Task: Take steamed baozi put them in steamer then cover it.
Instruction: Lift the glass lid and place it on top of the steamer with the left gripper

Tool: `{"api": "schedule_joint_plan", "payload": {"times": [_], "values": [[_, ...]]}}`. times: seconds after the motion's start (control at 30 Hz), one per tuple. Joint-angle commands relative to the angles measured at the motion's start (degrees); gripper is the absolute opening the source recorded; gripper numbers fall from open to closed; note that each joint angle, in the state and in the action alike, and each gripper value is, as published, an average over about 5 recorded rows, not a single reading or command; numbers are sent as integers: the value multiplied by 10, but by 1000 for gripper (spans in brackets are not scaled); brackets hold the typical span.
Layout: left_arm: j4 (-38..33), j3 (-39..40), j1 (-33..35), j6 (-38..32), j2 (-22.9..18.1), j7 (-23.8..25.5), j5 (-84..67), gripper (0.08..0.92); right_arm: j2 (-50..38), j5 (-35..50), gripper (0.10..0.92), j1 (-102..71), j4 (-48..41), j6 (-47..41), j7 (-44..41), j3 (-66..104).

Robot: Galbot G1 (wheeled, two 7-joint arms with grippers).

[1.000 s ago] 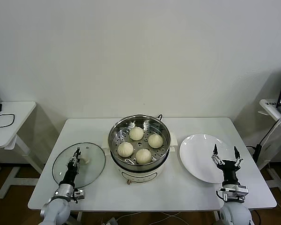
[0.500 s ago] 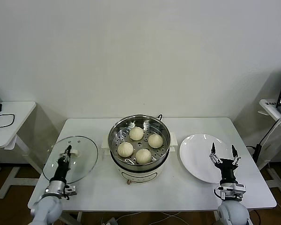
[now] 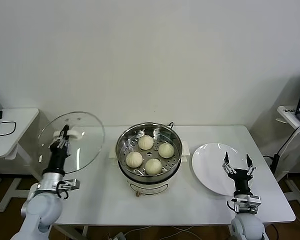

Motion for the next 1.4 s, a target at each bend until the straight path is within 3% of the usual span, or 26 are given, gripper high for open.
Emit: {"api": "schedule_joint_plan", "payload": {"times": [0.03,0.23,0.43,0.73,1.4], "values": [[-174,223,-46,151,-26,102,-9,188,4,-4,823,-1,-1,-3,0,-1],[-122,357,-111,224,-83,148,45,188,11,-11,823,7,-13,-4,0,-3],[-50,413,-155,252,-129,187,120,188,17,-18,823,16,-25,-4,0,-5],[3,418,-168,256,-173,249,235,188,22,-22,823,28,-43,-1,-1,-11],[78,392,-174,239,-203,247,292,188,28,-29,823,34,-53,2,-3,-15]]}}
